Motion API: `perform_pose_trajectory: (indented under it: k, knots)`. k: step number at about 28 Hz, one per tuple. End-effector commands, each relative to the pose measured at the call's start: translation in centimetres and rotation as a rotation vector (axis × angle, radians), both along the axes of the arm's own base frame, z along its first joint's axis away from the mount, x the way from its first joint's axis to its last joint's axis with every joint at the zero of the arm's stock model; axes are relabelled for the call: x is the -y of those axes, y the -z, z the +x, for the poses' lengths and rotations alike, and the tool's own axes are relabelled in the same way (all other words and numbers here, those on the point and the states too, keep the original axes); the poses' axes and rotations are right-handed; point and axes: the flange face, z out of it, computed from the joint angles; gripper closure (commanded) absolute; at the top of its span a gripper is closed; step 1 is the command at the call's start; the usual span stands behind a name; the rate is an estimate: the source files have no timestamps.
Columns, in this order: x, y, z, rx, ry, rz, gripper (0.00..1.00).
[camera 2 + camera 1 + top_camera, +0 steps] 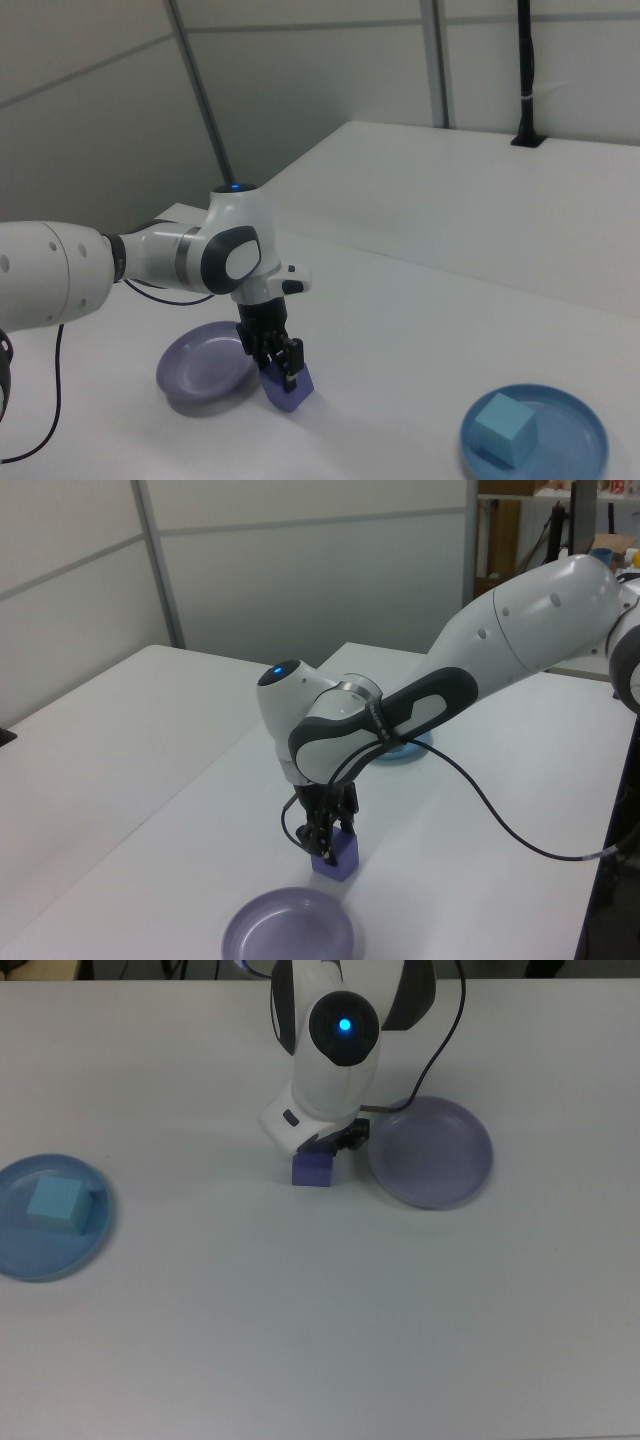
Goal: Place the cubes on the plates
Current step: 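Carry the purple cube onto the lavender plate and release it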
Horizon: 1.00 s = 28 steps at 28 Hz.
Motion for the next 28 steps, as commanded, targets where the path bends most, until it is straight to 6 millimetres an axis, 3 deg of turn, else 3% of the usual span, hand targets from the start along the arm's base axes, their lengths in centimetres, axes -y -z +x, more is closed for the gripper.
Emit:
perform_pose_trajectory:
  k: [1,3,5,11,13,16,18,22,28]
  knots:
    - [-1.0,-3.7,-2.1,-0.021,-0.003,-0.022,0.88]
    - [-1.4,-6.0,-3.4,-0.038,-0.011,-0.024,0.88]
    - [-2.3,-6.9,-4.2,-0.044,-0.024,-0.020,0.88]
    - [-8.3,-8.0,-6.1,-0.027,-0.064,-0.026,0.86]
    - [-11.0,-7.4,-7.0,-0.024,-0.071,-0.041,0.86]
    - [-13.2,-7.1,-7.8,-0.019,-0.102,-0.045,0.85]
    - [-14.6,-6.4,-8.2,-0.026,-0.127,-0.048,0.78]
    - [-16.1,-5.6,-7.9,-0.008,-0.149,-0.037,0.75]
    - [-16.9,-3.6,-6.7,0.040,-0.181,-0.057,0.70]
